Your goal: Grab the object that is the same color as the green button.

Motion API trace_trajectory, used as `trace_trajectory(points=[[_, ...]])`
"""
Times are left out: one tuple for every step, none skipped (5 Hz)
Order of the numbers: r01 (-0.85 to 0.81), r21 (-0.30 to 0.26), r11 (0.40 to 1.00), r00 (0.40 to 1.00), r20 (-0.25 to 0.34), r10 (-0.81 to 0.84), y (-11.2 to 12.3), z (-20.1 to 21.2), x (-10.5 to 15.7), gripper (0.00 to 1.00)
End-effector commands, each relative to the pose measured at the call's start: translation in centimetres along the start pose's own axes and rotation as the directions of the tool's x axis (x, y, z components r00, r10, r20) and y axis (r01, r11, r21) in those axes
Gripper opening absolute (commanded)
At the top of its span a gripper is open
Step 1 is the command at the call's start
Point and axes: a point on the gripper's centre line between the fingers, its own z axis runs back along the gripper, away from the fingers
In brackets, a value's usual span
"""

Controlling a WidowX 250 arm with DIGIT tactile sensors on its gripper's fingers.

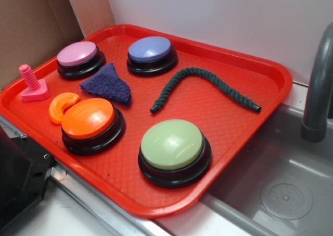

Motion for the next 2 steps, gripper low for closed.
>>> trace_trajectory(points=[[0.000,0.000,1.000,1.000,0.000,0.000,0.0,0.0,0.0,1.00],[0.067,0.039,0.997,0.992,-0.111,-0.063,0.6,-2.1,4.8,1.00]])
